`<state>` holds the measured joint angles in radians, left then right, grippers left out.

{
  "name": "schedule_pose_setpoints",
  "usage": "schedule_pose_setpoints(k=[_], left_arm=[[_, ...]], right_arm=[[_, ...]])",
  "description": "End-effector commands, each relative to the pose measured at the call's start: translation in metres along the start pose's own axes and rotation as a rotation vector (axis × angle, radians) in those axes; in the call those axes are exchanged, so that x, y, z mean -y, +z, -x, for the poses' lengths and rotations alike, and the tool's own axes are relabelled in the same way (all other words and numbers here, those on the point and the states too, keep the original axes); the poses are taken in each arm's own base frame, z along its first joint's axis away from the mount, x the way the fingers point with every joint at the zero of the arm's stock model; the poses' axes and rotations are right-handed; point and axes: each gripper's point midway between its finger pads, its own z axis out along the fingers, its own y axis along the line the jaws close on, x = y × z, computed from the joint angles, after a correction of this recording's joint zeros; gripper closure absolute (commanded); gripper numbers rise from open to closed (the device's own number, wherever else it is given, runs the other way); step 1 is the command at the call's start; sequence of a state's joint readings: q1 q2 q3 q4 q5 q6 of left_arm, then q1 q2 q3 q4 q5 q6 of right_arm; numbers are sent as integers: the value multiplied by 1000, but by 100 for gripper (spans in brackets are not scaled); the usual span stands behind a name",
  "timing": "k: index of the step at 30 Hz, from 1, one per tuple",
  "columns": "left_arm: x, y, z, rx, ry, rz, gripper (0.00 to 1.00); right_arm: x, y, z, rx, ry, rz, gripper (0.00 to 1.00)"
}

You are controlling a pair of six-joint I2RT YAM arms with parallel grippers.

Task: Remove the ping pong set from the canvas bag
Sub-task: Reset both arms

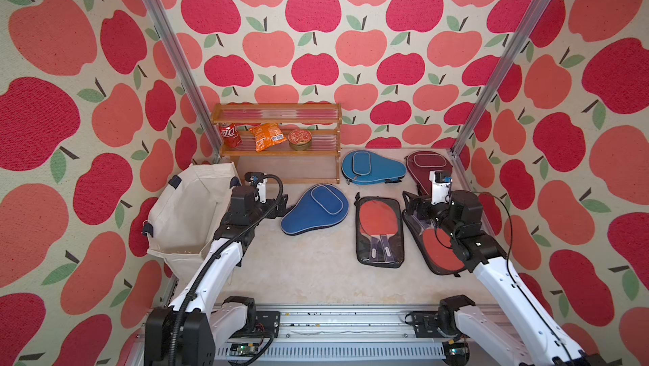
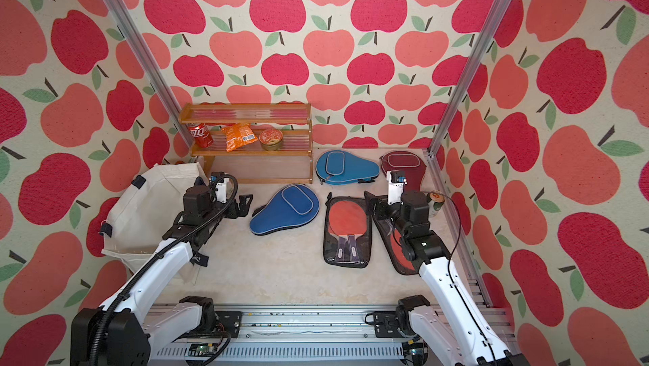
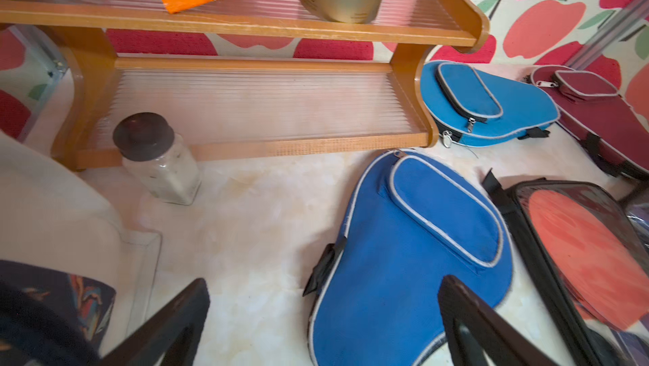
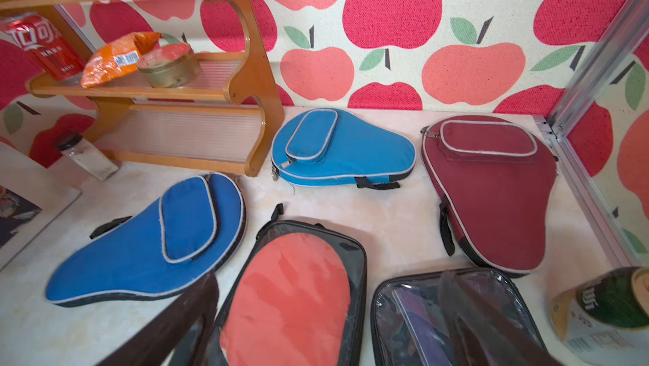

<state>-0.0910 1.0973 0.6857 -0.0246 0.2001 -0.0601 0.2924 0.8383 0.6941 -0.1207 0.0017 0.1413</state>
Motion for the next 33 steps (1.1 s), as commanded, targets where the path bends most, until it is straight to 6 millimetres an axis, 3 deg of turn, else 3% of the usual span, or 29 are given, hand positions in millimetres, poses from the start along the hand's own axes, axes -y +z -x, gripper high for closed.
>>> schedule_pose_setpoints(k=[1, 4, 12, 16, 33], left_arm=[[-8, 4, -5, 2, -13, -5, 0], [-23, 6, -12, -10, -38, 32, 1], [-34, 19, -30, -43, -1, 17, 1], [-44, 30, -42, -74, -42, 23, 1], [-87, 33, -54, -11, -92, 68, 0]], right_arm=[[7, -6, 1, 44, -73, -23, 1], [20, -7, -7, 55, -86, -81, 1], [46, 1, -36, 70, -76, -181, 1], [53, -1, -41, 96, -75, -207, 1], [97, 6, -74, 104, -12, -297, 1]])
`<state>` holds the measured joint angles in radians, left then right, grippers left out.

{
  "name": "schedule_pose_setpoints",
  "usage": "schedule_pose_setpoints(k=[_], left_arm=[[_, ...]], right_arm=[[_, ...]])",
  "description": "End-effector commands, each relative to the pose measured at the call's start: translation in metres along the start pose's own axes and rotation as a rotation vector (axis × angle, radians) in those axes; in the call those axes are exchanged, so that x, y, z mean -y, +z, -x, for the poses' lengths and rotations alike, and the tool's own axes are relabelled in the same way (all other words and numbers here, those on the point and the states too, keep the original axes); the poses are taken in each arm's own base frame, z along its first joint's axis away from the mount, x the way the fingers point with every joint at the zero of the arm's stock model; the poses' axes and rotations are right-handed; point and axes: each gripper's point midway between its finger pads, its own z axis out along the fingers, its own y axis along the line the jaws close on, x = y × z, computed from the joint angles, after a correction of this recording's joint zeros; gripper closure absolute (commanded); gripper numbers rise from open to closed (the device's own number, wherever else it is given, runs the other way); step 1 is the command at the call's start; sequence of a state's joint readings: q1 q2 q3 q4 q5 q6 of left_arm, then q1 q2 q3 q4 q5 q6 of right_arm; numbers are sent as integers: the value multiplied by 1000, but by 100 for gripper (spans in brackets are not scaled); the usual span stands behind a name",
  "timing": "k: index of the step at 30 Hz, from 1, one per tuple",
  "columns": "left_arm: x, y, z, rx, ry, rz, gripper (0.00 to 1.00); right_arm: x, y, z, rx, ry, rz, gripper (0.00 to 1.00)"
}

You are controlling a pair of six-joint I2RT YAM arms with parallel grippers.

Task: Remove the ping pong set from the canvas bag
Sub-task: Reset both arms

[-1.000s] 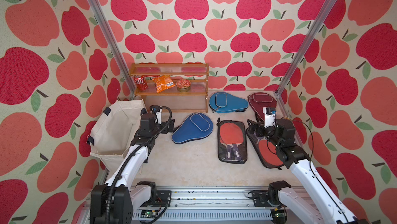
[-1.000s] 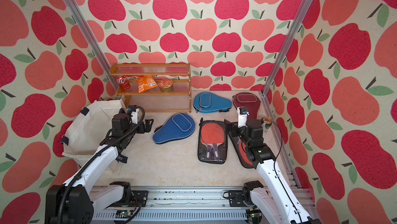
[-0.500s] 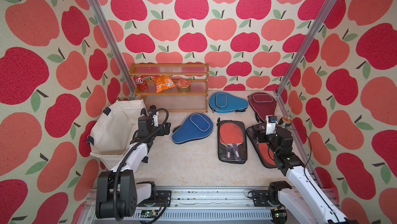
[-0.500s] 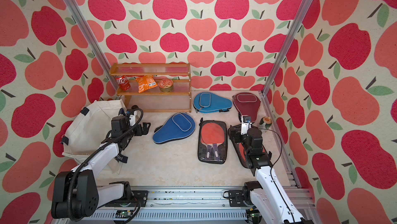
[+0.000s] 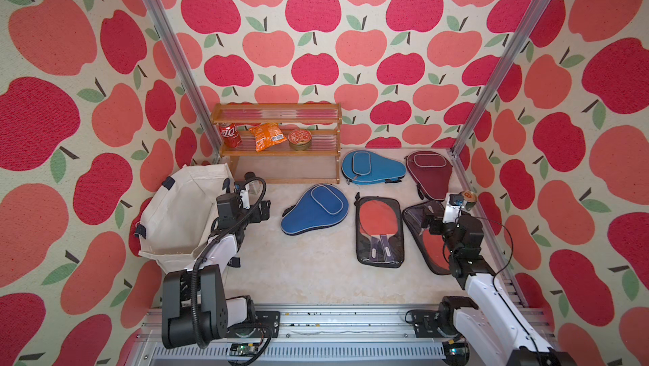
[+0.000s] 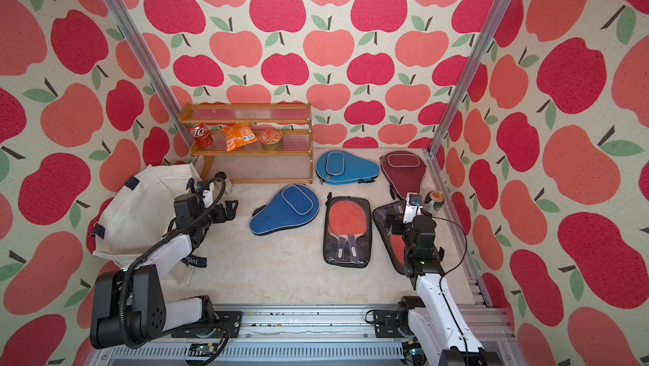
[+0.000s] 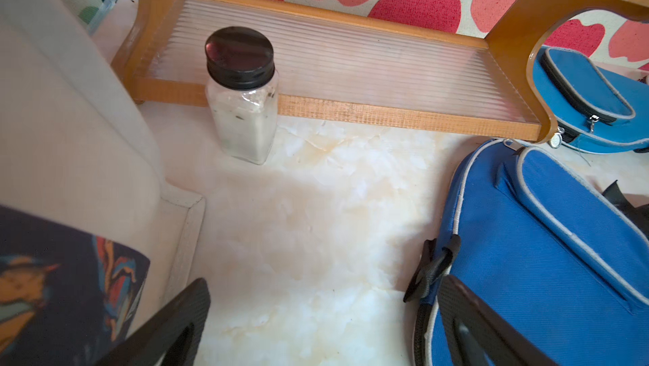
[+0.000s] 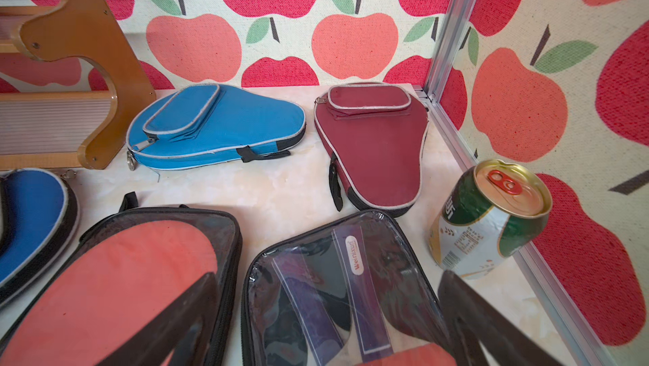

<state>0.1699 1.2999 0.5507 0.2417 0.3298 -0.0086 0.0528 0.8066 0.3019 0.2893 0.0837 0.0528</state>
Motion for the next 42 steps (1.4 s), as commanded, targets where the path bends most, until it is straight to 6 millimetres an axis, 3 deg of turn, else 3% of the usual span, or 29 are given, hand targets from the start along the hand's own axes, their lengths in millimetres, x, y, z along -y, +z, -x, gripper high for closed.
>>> schedule_pose_setpoints(k=[1, 5, 17, 31, 42], left_arm=[[-5, 3, -3, 28, -4, -21, 0], [-17, 6, -7, 50, -46, -14, 0], [-19, 21, 0, 60, -36, -64, 0], [-22, 26, 4, 126, -39, -52, 1], [-20, 34, 0, 122, -3, -20, 1]], right_arm=[[1, 2, 3, 39, 2, 3, 1], [3, 9, -3, 36, -8, -8, 1], [3, 44, -29, 21, -48, -10, 1], [-2, 75, -24, 5, -102, 19, 1], [-6, 84, -31, 20, -85, 51, 1]])
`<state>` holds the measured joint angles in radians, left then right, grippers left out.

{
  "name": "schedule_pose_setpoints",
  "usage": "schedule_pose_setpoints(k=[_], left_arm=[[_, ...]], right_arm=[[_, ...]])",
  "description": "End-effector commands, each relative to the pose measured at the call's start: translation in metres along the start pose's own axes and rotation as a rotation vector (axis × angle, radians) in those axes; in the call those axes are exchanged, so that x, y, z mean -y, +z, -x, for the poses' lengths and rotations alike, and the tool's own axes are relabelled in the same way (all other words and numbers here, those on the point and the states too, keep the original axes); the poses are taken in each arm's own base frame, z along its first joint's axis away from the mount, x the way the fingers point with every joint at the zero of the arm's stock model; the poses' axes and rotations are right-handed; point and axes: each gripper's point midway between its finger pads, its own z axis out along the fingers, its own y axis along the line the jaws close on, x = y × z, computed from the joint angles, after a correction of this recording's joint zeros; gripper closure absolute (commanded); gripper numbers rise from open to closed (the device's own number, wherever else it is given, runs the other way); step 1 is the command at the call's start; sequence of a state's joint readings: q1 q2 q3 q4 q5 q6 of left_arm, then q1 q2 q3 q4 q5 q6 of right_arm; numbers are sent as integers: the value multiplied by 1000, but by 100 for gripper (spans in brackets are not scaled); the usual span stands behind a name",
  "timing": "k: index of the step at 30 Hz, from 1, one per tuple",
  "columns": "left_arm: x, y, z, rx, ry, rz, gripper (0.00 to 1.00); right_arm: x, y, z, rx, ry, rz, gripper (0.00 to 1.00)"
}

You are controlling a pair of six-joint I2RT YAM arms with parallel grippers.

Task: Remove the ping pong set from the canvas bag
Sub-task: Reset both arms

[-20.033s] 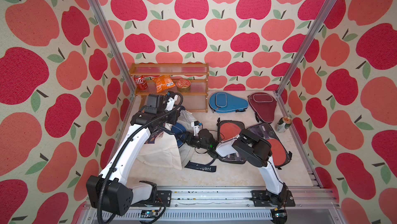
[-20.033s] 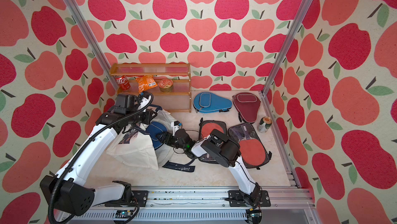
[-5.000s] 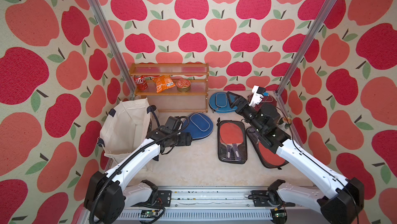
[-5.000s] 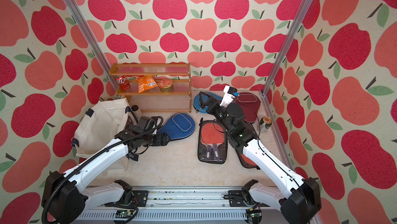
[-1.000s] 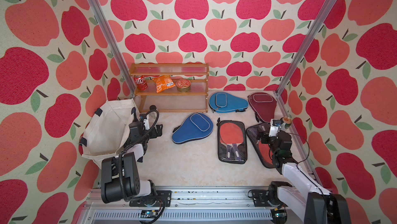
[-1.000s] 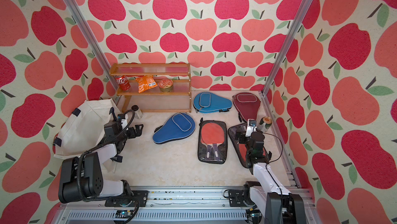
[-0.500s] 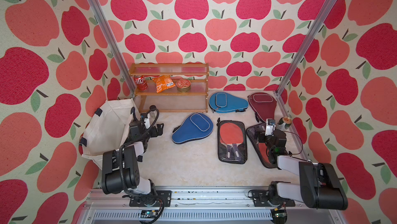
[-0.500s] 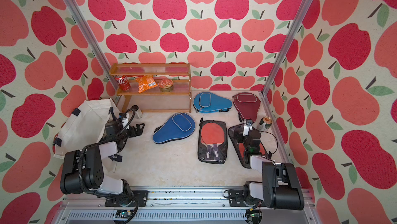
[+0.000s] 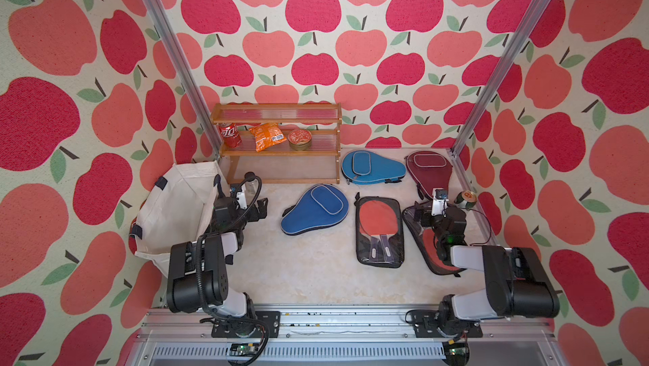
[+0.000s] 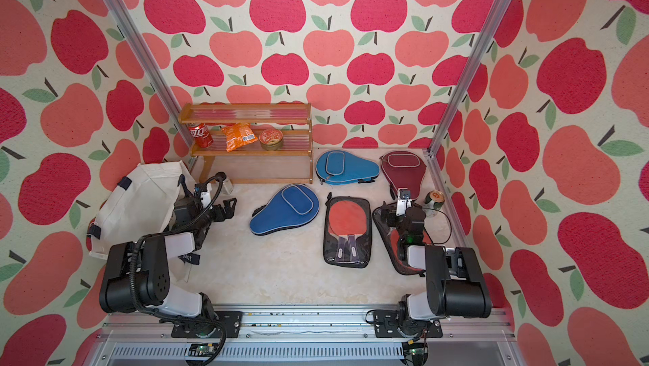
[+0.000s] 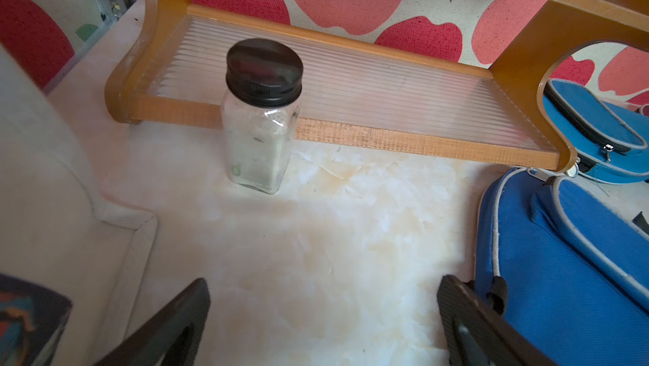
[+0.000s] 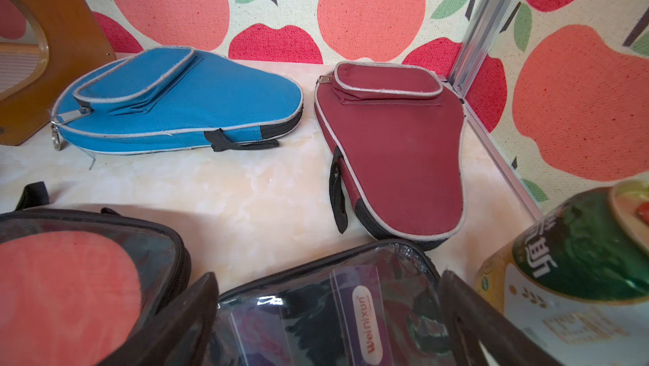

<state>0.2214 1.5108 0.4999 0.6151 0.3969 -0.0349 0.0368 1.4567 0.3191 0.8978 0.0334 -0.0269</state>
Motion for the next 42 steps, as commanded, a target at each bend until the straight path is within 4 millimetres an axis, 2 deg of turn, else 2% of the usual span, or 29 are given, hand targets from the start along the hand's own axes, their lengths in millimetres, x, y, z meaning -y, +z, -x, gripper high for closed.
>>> schedule_pose_setpoints(k=[1, 20, 29, 33, 37, 39, 42], left_arm=[[0, 4, -2, 5, 21, 5, 1], [7, 7, -6, 4, 77, 35, 0], [3, 5, -7, 20, 80, 65, 1], [-2, 3, -12, 86, 78, 94, 0], [-3, 4, -12, 58, 75, 107, 1], [-4, 5, -14, 57, 79, 119, 1], [-4, 6, -14, 50, 80, 122, 1]], right_arm=[[-1, 3, 11, 40, -11, 15, 1], [-13, 7, -1, 70, -46, 51, 1], [-14, 10, -2, 56, -48, 56, 1], [-16, 10, -2, 57, -53, 68, 1], [-20, 12, -2, 46, -62, 88, 1], [-18, 17, -3, 15, -59, 81, 1], [-2, 21, -4, -12, -25, -10, 1]])
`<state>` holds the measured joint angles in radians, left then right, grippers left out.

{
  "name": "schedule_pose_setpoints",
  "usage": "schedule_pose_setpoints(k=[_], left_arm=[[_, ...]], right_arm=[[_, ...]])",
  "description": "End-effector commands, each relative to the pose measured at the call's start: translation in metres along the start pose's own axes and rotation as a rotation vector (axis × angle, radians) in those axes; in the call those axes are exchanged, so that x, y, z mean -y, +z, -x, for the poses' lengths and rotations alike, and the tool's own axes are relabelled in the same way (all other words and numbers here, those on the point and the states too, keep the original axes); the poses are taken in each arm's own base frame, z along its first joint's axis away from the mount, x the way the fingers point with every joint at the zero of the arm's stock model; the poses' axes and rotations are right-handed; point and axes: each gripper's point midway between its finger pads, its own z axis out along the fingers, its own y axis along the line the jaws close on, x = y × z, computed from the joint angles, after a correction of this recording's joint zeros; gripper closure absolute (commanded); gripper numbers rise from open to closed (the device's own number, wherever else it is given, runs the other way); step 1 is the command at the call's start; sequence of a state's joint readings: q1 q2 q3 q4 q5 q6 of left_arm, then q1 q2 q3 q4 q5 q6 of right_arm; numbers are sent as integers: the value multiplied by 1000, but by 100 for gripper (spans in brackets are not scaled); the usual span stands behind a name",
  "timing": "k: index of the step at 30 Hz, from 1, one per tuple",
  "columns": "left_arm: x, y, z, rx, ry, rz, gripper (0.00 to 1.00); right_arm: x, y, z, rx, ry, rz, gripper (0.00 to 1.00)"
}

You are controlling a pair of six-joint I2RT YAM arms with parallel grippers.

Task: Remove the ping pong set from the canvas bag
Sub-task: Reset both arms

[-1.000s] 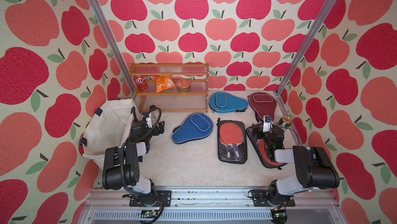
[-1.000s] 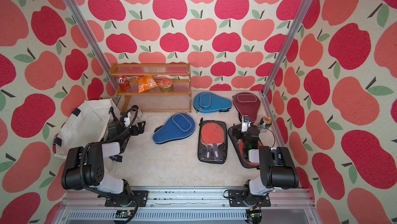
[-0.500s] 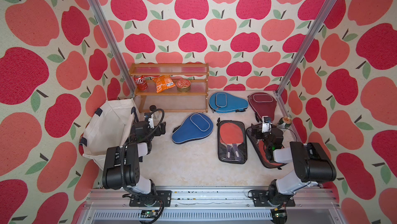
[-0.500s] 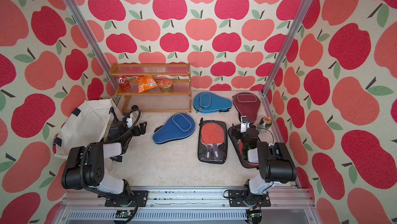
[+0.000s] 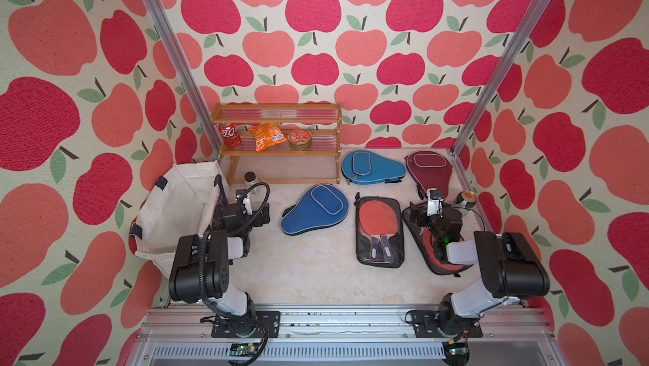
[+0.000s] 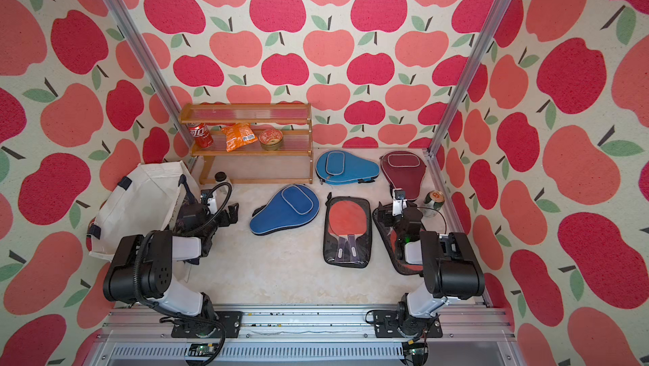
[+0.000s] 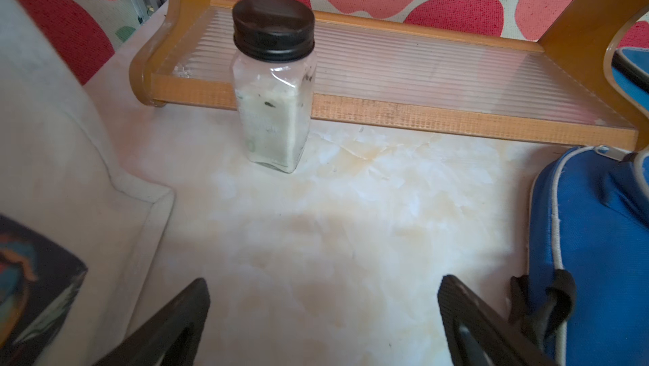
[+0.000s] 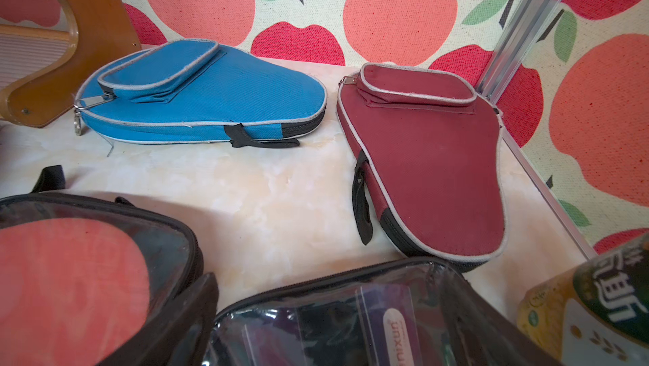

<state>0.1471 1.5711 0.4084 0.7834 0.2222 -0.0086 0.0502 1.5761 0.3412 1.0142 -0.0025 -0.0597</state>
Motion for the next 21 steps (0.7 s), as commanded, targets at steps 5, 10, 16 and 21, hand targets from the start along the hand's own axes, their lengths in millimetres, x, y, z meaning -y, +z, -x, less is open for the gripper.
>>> schedule_pose_setpoints(k=[5, 10, 16, 21], left_arm=[[-1, 1, 12, 37, 15, 17, 1], [-2, 1, 11, 35, 15, 18, 1], [-1, 1, 11, 35, 16, 16, 0], [-1, 1, 11, 34, 16, 18, 0]], right_arm=[[10, 5, -2, -34, 12, -57, 1], [7, 5, -1, -29, 2, -47, 1], [7, 5, -2, -31, 1, -43, 1], [7, 5, 0, -28, 2, -42, 1]])
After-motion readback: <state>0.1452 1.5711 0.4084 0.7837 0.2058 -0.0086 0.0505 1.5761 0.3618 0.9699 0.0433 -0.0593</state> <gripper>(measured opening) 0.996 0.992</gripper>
